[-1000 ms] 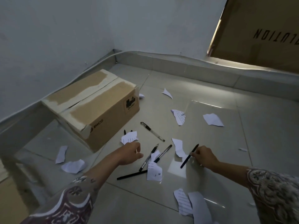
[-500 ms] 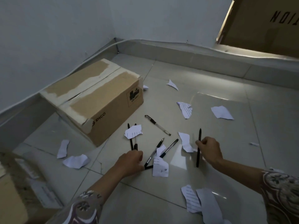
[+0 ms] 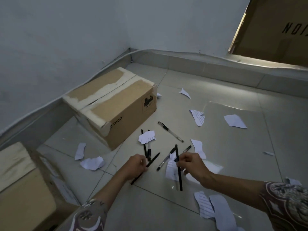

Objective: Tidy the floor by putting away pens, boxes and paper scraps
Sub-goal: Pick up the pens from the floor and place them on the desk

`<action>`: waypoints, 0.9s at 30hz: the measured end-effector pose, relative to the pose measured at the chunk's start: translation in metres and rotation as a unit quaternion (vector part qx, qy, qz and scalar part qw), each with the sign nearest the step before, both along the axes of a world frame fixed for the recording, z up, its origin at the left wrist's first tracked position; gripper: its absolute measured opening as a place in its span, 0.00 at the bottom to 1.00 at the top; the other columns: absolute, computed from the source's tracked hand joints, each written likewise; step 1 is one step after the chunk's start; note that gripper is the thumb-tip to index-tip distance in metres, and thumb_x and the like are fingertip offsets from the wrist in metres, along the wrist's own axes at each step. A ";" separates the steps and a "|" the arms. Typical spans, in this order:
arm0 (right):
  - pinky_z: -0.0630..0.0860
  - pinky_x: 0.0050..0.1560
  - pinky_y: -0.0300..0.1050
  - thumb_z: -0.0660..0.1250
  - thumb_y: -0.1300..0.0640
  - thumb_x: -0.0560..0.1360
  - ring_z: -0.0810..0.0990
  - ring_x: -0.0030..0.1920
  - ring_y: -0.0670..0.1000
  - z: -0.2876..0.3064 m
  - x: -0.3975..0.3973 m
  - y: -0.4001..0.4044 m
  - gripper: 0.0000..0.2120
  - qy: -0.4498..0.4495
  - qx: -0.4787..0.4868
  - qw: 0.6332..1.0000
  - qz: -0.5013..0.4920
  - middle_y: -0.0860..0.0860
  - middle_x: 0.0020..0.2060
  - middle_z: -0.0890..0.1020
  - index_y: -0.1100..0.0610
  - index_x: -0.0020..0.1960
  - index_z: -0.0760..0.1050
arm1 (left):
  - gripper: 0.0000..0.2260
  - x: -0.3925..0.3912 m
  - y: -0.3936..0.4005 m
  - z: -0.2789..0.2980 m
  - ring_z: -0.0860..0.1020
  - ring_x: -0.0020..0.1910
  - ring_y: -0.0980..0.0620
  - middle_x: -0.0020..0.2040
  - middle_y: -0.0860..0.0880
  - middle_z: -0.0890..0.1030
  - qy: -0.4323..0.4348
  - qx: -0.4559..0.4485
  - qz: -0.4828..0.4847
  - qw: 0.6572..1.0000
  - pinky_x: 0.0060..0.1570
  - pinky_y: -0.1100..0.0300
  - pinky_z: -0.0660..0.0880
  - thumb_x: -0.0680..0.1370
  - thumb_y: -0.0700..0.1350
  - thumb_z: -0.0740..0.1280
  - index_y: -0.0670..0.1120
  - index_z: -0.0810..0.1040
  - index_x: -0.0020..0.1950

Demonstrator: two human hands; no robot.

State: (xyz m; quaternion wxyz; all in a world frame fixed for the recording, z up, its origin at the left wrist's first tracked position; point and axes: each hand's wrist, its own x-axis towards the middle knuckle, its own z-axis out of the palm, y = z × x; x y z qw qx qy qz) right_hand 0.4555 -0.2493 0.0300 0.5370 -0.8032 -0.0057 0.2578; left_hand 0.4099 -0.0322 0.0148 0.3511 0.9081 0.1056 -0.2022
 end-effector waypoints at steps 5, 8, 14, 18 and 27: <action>0.76 0.28 0.40 0.66 0.72 0.71 0.76 0.29 0.51 0.007 -0.020 0.040 0.07 0.091 0.077 0.992 0.027 0.59 0.31 0.77 0.63 0.36 0.75 | 0.07 -0.012 -0.003 0.025 0.78 0.32 0.52 0.35 0.43 0.78 0.007 -0.261 0.116 0.958 0.34 0.61 0.77 0.76 0.35 0.65 0.42 0.72 0.39; 0.77 0.29 0.40 0.65 0.71 0.72 0.76 0.27 0.51 0.011 -0.026 0.057 0.06 0.100 0.100 0.990 0.012 0.56 0.26 0.76 0.64 0.37 0.74 | 0.05 -0.017 -0.012 0.034 0.80 0.34 0.47 0.37 0.40 0.79 0.011 -0.318 0.121 0.940 0.34 0.56 0.80 0.78 0.35 0.63 0.40 0.71 0.42; 0.79 0.31 0.42 0.67 0.71 0.71 0.79 0.26 0.52 0.013 -0.025 0.061 0.06 0.102 0.133 0.986 -0.003 0.56 0.28 0.80 0.64 0.37 0.77 | 0.04 -0.025 -0.016 0.040 0.81 0.33 0.47 0.41 0.38 0.79 -0.005 -0.333 0.157 0.930 0.34 0.56 0.80 0.78 0.36 0.62 0.40 0.71 0.43; 0.80 0.32 0.40 0.64 0.72 0.73 0.80 0.27 0.53 0.007 -0.022 0.060 0.09 0.105 0.132 0.985 -0.024 0.58 0.30 0.81 0.66 0.35 0.78 | 0.05 -0.031 -0.029 0.036 0.81 0.34 0.46 0.36 0.41 0.80 -0.010 -0.356 0.195 0.914 0.35 0.55 0.81 0.78 0.35 0.62 0.38 0.76 0.45; 0.76 0.34 0.33 0.62 0.70 0.74 0.82 0.38 0.54 0.009 0.028 0.024 0.09 -0.104 -0.126 0.969 0.185 0.61 0.41 0.81 0.69 0.53 0.77 | 0.04 -0.020 -0.032 0.034 0.81 0.33 0.46 0.39 0.37 0.80 -0.021 -0.381 0.266 0.885 0.31 0.56 0.80 0.77 0.31 0.61 0.36 0.73 0.43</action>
